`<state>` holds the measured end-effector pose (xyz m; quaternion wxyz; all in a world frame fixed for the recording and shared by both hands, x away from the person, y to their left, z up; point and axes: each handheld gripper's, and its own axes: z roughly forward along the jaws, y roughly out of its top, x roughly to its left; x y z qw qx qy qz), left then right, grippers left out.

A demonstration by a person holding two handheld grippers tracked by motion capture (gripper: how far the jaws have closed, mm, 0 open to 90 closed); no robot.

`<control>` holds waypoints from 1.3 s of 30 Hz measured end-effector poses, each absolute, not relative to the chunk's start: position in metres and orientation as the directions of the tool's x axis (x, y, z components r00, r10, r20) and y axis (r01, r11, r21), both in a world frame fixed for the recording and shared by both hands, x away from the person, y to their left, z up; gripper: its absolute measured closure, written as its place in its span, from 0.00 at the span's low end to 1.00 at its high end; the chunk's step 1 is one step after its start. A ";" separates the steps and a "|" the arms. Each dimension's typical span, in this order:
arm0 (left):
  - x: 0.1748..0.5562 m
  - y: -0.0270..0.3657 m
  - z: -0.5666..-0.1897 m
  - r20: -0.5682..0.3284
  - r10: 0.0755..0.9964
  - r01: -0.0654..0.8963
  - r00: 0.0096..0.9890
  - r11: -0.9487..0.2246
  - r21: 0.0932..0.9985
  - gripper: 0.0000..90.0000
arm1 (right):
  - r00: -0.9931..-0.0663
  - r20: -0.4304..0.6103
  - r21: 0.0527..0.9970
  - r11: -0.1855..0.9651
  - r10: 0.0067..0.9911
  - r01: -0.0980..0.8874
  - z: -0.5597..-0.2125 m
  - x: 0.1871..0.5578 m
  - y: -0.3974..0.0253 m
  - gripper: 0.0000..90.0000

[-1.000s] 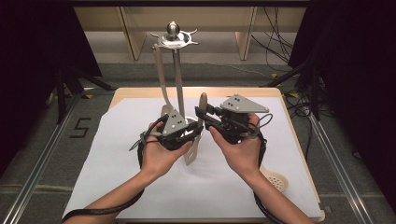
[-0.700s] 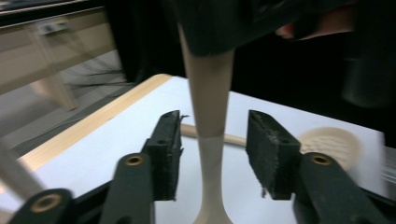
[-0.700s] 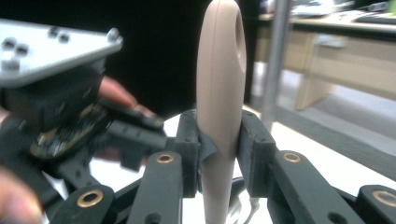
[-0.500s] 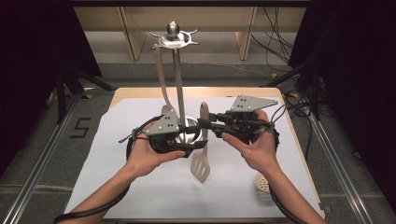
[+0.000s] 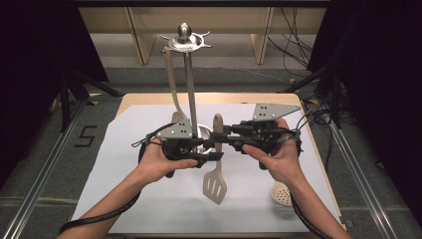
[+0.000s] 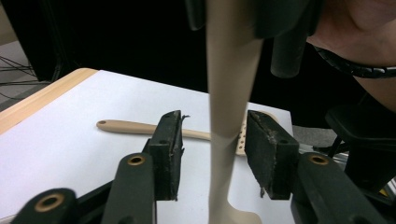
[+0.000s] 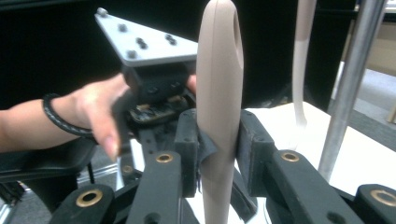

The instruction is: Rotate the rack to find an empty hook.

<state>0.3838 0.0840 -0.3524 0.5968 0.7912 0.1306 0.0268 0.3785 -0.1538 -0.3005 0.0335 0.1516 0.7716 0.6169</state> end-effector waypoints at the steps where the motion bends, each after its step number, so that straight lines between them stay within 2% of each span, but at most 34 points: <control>1: 0.384 0.084 -0.353 -0.119 0.233 0.178 0.965 -0.251 0.952 0.66 | -0.954 0.128 0.965 0.187 0.270 0.183 -0.300 0.379 -0.154 0.81; 6: 0.382 0.082 -0.354 -0.122 0.202 0.170 0.972 -0.240 0.956 0.76 | -0.956 0.142 0.964 0.184 0.258 0.193 -0.300 0.379 -0.153 0.82; 9: 0.379 0.083 -0.351 -0.136 0.224 0.190 0.965 -0.243 0.951 0.83 | -0.956 0.148 0.964 0.178 0.254 0.197 -0.300 0.379 -0.152 0.82; 11: 0.379 0.084 -0.349 -0.129 0.237 0.189 0.963 -0.254 0.949 0.83 | -0.954 0.154 0.964 0.172 0.257 0.202 -0.299 0.379 -0.152 0.82; 13: 0.376 0.085 -0.347 -0.144 0.292 0.226 0.945 -0.267 0.937 0.84 | -0.950 0.125 0.968 0.175 0.286 0.180 -0.299 0.378 -0.152 0.81; 14: 0.376 0.085 -0.346 -0.132 0.303 0.219 0.944 -0.276 0.936 0.84 | -0.951 0.103 0.973 0.167 0.290 0.156 -0.299 0.379 -0.151 0.79; 17: 0.377 0.087 -0.344 -0.119 0.362 0.231 0.925 -0.283 0.931 0.84 | -0.933 0.098 0.970 0.175 0.347 0.167 -0.298 0.376 -0.152 0.72; 19: 0.377 0.089 -0.341 -0.110 0.400 0.238 0.910 -0.286 0.928 0.84 | -0.918 0.035 0.977 0.181 0.394 0.115 -0.298 0.376 -0.153 0.68; 21: 0.377 0.090 -0.339 -0.100 0.429 0.243 0.898 -0.293 0.925 0.84 | -0.911 0.039 0.975 0.185 0.412 0.125 -0.299 0.374 -0.154 0.65; 25: 0.377 0.093 -0.335 -0.081 0.475 0.249 0.876 -0.302 0.920 0.84 | -0.892 -0.003 0.974 0.202 0.451 0.099 -0.301 0.371 -0.158 0.65; 29: 0.377 0.095 -0.332 -0.071 0.514 0.258 0.855 -0.303 0.917 0.84 | -0.866 0.004 0.972 0.201 0.500 0.120 -0.305 0.368 -0.163 0.65; 32: 0.378 0.096 -0.330 -0.070 0.542 0.272 0.837 -0.301 0.914 0.84 | -0.841 -0.039 0.971 0.218 0.540 0.095 -0.310 0.371 -0.169 0.65; 33: 0.378 0.096 -0.330 -0.071 0.544 0.272 0.836 -0.300 0.914 0.84 | -0.826 0.010 0.967 0.204 0.564 0.150 -0.312 0.368 -0.170 0.65; 37: 0.379 0.098 -0.327 -0.060 0.570 0.279 0.820 -0.305 0.911 0.84 | -0.791 -0.005 0.967 0.205 0.612 0.152 -0.320 0.371 -0.177 0.65; 39: 0.380 0.098 -0.326 -0.053 0.580 0.276 0.813 -0.304 0.912 0.84 | -0.779 0.025 0.960 0.201 0.627 0.192 -0.324 0.370 -0.179 0.65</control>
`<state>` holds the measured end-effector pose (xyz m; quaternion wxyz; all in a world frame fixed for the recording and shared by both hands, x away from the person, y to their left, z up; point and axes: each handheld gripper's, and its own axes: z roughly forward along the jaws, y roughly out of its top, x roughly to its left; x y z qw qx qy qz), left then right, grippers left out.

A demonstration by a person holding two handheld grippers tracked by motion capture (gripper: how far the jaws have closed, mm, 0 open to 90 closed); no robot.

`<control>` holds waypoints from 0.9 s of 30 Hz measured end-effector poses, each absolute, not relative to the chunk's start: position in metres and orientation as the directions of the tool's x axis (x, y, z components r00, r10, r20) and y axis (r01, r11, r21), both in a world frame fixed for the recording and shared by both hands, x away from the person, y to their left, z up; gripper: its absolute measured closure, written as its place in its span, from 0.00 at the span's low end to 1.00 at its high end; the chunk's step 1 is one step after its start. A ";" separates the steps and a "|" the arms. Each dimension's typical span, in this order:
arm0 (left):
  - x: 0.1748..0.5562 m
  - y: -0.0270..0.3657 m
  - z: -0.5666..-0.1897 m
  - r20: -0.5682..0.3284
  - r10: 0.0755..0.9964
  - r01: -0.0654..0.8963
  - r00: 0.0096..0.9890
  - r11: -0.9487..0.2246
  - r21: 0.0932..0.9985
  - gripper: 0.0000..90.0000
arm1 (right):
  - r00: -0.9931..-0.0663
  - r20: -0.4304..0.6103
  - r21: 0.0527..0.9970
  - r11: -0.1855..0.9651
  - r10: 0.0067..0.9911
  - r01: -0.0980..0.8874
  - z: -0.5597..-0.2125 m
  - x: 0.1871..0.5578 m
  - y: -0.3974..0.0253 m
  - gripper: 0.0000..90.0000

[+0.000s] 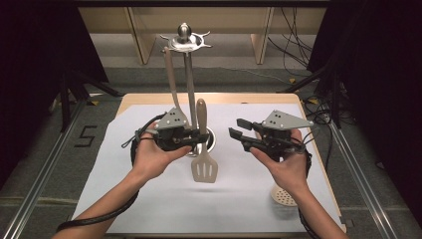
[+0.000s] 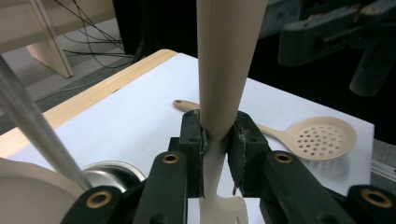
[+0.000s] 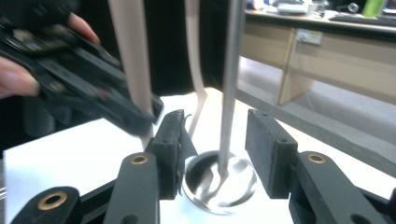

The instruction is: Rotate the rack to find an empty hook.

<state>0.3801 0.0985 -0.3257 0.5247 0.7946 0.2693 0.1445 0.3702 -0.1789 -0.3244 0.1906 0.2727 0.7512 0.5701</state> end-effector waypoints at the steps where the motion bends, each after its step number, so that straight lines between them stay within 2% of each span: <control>1: 0.380 0.099 -0.325 -0.047 0.586 0.277 0.809 -0.309 0.910 0.84 | -0.772 0.012 0.959 0.212 0.636 0.190 -0.326 0.371 -0.180 0.65; 7: 0.382 0.102 -0.322 -0.051 0.610 0.296 0.790 -0.308 0.904 0.84 | -0.736 0.041 0.938 0.228 0.676 0.261 -0.347 0.368 -0.184 0.65; 14: 0.386 0.105 -0.316 -0.062 0.631 0.311 0.774 -0.293 0.904 0.84 | -0.678 0.036 0.932 0.221 0.734 0.288 -0.364 0.369 -0.189 0.65; 15: 0.387 0.105 -0.315 -0.066 0.631 0.312 0.773 -0.288 0.905 0.84 | -0.688 0.014 0.936 0.233 0.726 0.265 -0.366 0.371 -0.190 0.65; 24: 0.396 0.104 -0.308 -0.045 0.640 0.304 0.767 -0.301 0.904 0.84 | -0.656 0.053 0.918 0.222 0.753 0.328 -0.376 0.369 -0.201 0.65; 26: 0.397 0.106 -0.305 -0.022 0.648 0.291 0.762 -0.312 0.904 0.84 | -0.661 0.034 0.921 0.233 0.750 0.312 -0.377 0.370 -0.203 0.65; 27: 0.400 0.112 -0.301 0.106 0.708 0.237 0.698 -0.369 0.899 0.84 | -0.648 0.059 0.917 0.215 0.760 0.337 -0.377 0.368 -0.203 0.65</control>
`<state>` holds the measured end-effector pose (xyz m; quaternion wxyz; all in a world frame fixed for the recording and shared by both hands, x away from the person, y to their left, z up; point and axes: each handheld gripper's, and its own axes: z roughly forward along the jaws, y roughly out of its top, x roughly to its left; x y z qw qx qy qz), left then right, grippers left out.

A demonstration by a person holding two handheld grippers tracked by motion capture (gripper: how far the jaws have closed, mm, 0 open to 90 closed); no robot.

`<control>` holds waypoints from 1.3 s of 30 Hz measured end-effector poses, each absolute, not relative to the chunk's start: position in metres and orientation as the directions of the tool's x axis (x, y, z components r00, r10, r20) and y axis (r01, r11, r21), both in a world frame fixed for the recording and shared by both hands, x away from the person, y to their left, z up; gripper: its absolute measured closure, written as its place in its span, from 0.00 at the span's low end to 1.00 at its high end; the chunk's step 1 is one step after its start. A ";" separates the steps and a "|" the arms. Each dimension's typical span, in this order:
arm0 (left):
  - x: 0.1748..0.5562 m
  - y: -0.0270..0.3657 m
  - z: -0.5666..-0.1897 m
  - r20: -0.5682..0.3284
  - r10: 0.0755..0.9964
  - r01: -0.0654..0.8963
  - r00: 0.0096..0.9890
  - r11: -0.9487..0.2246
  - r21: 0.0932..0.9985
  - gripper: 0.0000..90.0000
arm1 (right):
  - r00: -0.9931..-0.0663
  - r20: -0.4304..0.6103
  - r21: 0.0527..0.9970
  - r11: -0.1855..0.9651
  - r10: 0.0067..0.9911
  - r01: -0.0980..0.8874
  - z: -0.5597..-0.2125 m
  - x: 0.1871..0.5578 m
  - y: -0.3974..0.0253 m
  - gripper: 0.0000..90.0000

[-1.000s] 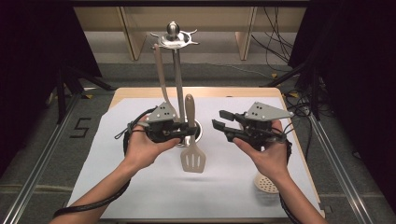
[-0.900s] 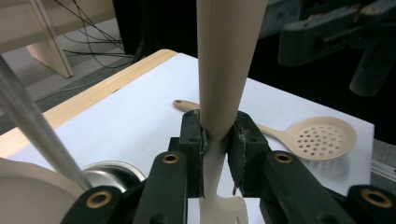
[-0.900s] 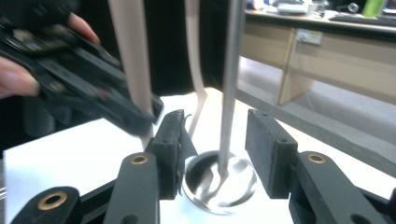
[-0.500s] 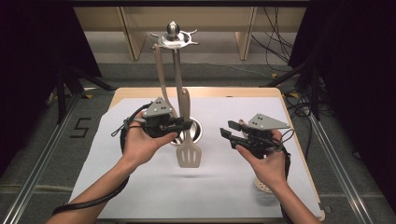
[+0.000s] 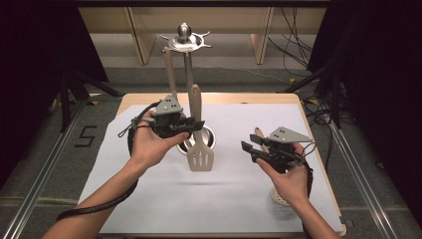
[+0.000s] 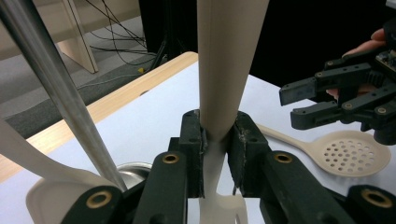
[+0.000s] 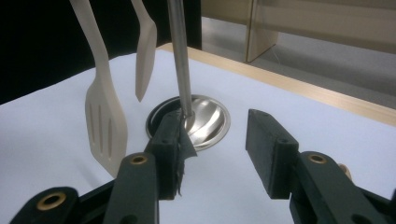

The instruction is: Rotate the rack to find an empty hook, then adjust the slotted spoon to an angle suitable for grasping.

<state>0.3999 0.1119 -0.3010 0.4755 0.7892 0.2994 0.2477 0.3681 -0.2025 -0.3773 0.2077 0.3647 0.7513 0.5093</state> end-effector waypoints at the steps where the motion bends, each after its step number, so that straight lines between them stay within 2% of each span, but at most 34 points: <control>1: 0.400 0.110 -0.301 0.069 0.693 0.245 0.718 -0.345 0.906 0.84 | -0.660 0.028 0.920 0.238 0.751 0.310 -0.378 0.370 -0.205 0.65; 2: 0.400 0.110 -0.301 0.031 0.669 0.260 0.742 -0.331 0.907 0.84 | -0.665 0.040 0.926 0.222 0.746 0.304 -0.379 0.371 -0.205 0.65; 3: 0.399 0.108 -0.301 -0.012 0.649 0.283 0.761 -0.315 0.906 0.84 | -0.644 0.076 0.909 0.213 0.761 0.358 -0.378 0.367 -0.205 0.64; 5: 0.400 0.108 -0.300 -0.042 0.649 0.301 0.759 -0.293 0.907 0.84 | -0.641 0.075 0.914 0.204 0.764 0.350 -0.379 0.368 -0.206 0.64; 6: 0.400 0.109 -0.299 -0.044 0.651 0.304 0.758 -0.293 0.907 0.84 | -0.635 0.094 0.906 0.198 0.767 0.373 -0.379 0.366 -0.205 0.64; 9: 0.403 0.109 -0.297 -0.046 0.655 0.307 0.755 -0.290 0.907 0.84 | -0.641 0.063 0.913 0.215 0.765 0.346 -0.380 0.368 -0.208 0.64; 10: 0.404 0.110 -0.297 -0.048 0.655 0.309 0.754 -0.289 0.906 0.84 | -0.643 0.090 0.912 0.197 0.761 0.361 -0.381 0.368 -0.207 0.64; 11: 0.405 0.111 -0.296 -0.040 0.657 0.306 0.753 -0.295 0.905 0.84 | -0.635 0.064 0.912 0.214 0.770 0.351 -0.380 0.369 -0.209 0.64; 14: 0.405 0.112 -0.293 -0.045 0.657 0.311 0.753 -0.295 0.903 0.84 | -0.640 0.100 0.905 0.198 0.762 0.376 -0.380 0.368 -0.207 0.64; 17: 0.407 0.113 -0.289 -0.049 0.657 0.311 0.752 -0.287 0.906 0.84 | -0.641 0.076 0.908 0.212 0.764 0.361 -0.381 0.368 -0.208 0.64; 20: 0.410 0.113 -0.284 -0.039 0.664 0.305 0.747 -0.290 0.907 0.84 | -0.627 0.107 0.905 0.185 0.771 0.383 -0.382 0.368 -0.207 0.64; 23: 0.412 0.113 -0.280 -0.038 0.666 0.306 0.745 -0.291 0.907 0.84 | -0.629 0.064 0.917 0.203 0.775 0.344 -0.384 0.371 -0.211 0.64; 33: 0.417 0.111 -0.273 -0.046 0.666 0.308 0.744 -0.282 0.909 0.84 | -0.634 0.084 0.904 0.209 0.769 0.372 -0.383 0.370 -0.211 0.64; 34: 0.418 0.111 -0.271 -0.044 0.666 0.312 0.745 -0.289 0.905 0.84 | -0.624 0.062 0.917 0.202 0.779 0.345 -0.384 0.371 -0.211 0.63; 39: 0.424 0.113 -0.266 -0.042 0.671 0.316 0.740 -0.291 0.903 0.84 | -0.629 0.096 0.893 0.213 0.771 0.396 -0.383 0.368 -0.209 0.63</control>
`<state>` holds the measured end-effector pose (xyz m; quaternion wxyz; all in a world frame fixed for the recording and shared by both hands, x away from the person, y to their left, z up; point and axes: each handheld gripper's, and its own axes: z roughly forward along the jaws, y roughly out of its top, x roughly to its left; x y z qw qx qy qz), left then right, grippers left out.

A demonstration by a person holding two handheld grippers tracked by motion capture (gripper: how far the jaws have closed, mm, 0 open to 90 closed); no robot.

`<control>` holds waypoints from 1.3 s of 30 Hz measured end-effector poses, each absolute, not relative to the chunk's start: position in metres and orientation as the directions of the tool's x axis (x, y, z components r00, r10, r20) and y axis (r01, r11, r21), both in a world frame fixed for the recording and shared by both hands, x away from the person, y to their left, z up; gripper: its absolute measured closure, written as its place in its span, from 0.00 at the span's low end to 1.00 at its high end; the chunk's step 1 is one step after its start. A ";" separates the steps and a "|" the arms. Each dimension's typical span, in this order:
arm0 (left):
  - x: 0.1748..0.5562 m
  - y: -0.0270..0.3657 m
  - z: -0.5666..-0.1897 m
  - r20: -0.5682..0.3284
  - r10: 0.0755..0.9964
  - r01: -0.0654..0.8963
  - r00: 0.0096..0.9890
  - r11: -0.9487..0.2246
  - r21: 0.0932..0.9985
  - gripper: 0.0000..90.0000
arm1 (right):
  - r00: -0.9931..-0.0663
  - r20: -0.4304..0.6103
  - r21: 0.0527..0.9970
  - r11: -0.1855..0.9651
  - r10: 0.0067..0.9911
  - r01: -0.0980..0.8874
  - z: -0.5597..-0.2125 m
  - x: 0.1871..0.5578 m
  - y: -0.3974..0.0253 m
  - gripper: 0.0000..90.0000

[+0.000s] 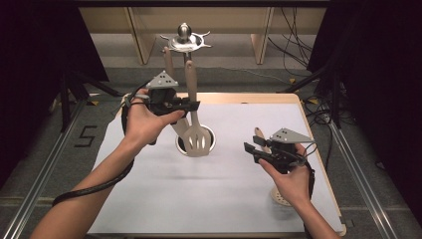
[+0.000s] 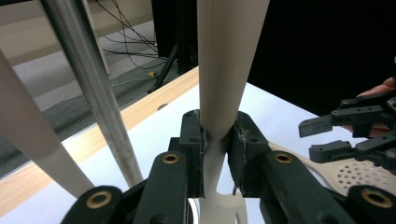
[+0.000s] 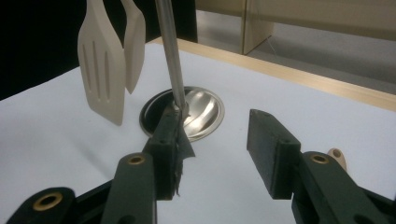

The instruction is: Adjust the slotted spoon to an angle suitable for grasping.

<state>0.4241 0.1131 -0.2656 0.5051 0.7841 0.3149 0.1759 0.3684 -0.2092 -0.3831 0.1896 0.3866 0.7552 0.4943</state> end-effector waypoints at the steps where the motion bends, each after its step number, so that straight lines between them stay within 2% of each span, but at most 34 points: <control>1: 0.425 0.114 -0.264 -0.045 0.676 0.321 0.736 -0.289 0.902 0.84 | -0.629 0.095 0.894 0.211 0.772 0.394 -0.383 0.368 -0.209 0.63; 3: 0.428 0.115 -0.263 -0.049 0.678 0.325 0.734 -0.287 0.901 0.84 | -0.625 0.112 0.905 0.180 0.772 0.385 -0.384 0.369 -0.207 0.63; 16: 0.439 0.116 -0.260 -0.059 0.687 0.348 0.724 -0.291 0.891 0.84 | -0.627 0.110 0.893 0.200 0.772 0.403 -0.382 0.368 -0.208 0.63; 18: 0.441 0.117 -0.261 -0.066 0.688 0.352 0.722 -0.284 0.892 0.84 | -0.638 0.071 0.903 0.223 0.766 0.368 -0.382 0.370 -0.209 0.63; 21: 0.443 0.117 -0.260 -0.072 0.693 0.360 0.718 -0.280 0.890 0.84 | -0.639 0.069 0.902 0.225 0.766 0.367 -0.382 0.370 -0.210 0.63; 22: 0.444 0.117 -0.261 -0.072 0.692 0.359 0.718 -0.280 0.890 0.84 | -0.629 0.108 0.901 0.191 0.770 0.389 -0.383 0.369 -0.207 0.63; 24: 0.446 0.117 -0.261 -0.076 0.695 0.372 0.715 -0.287 0.882 0.84 | -0.631 0.076 0.901 0.218 0.772 0.376 -0.383 0.370 -0.210 0.63; 34: 0.451 0.117 -0.268 -0.103 0.693 0.368 0.713 -0.245 0.897 0.83 | -0.636 0.085 0.898 0.217 0.767 0.382 -0.384 0.370 -0.210 0.63; 35: 0.449 0.118 -0.268 -0.102 0.699 0.364 0.708 -0.236 0.901 0.81 | -0.633 0.090 0.898 0.212 0.769 0.385 -0.384 0.370 -0.209 0.63; 38: 0.437 0.123 -0.265 -0.047 0.715 0.307 0.697 -0.238 0.922 0.67 | -0.635 0.091 0.899 0.210 0.767 0.383 -0.385 0.370 -0.210 0.63; 39: 0.432 0.126 -0.263 -0.039 0.718 0.294 0.695 -0.234 0.927 0.64 | -0.616 0.120 0.889 0.192 0.778 0.416 -0.384 0.368 -0.210 0.63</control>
